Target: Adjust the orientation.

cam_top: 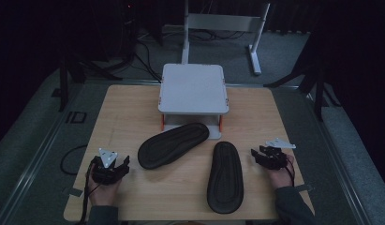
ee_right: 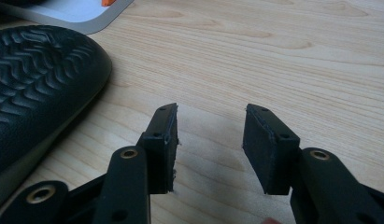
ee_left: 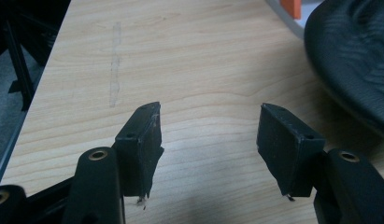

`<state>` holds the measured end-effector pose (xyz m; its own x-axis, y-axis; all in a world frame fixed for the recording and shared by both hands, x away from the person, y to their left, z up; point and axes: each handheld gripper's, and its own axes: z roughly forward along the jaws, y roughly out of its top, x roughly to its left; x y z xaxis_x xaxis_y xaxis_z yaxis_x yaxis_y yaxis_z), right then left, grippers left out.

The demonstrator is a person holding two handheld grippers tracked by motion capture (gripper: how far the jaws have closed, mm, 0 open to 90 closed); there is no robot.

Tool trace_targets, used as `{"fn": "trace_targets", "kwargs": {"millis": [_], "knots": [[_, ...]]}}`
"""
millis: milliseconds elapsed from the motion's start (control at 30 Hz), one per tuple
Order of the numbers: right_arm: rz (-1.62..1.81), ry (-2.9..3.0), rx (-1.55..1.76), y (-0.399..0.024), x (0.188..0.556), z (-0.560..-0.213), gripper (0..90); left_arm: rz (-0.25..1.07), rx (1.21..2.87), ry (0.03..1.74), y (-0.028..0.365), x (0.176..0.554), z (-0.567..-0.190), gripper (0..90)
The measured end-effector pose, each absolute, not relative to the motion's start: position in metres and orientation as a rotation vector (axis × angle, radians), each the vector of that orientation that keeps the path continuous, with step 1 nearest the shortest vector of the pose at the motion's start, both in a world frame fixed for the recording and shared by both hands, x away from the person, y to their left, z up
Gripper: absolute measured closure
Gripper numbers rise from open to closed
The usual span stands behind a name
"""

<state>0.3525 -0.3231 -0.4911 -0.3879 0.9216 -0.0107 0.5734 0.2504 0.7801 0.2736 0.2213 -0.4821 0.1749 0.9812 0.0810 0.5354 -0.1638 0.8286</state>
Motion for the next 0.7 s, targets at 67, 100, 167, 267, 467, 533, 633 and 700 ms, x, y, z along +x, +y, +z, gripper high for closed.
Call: {"fn": "trace_targets", "kwargs": {"millis": [67, 100, 167, 267, 467, 533, 633, 700], "knots": [[0.98, 2.053, 1.361, -0.323, 0.352, -0.491, 54.4, 0.859, 1.793, 1.434, 0.221, 0.272, -0.48, 40.2], [0.98, 2.053, 1.361, -0.323, 0.352, -0.491, 54.4, 0.859, 1.793, 1.434, 0.221, 0.272, -0.48, 40.1], [0.983, 2.053, 1.363, -0.323, 0.352, -0.49, 54.3, 0.866, 1.792, 1.42, 0.22, 0.271, -0.477, 40.1], [1.002, 2.053, 1.354, -0.321, 0.348, -0.487, 53.5, 0.869, 1.8, 1.392, 0.217, 0.27, -0.472, 40.0], [1.015, 2.078, 1.295, -0.311, 0.341, -0.48, 52.2, 0.874, 1.821, 1.37, 0.213, 0.27, -0.468, 39.7], [1.012, 2.092, 1.279, -0.309, 0.337, -0.479, 52.0, 0.869, 1.82, 1.363, 0.213, 0.269, -0.467, 39.7], [1.004, 2.108, 1.259, -0.308, 0.332, -0.479, 51.7, 0.856, 1.818, 1.351, 0.211, 0.269, -0.465, 39.7], [1.003, 2.115, 1.253, -0.308, 0.329, -0.478, 51.4, 0.858, 1.822, 1.338, 0.208, 0.269, -0.463, 39.7]]}}
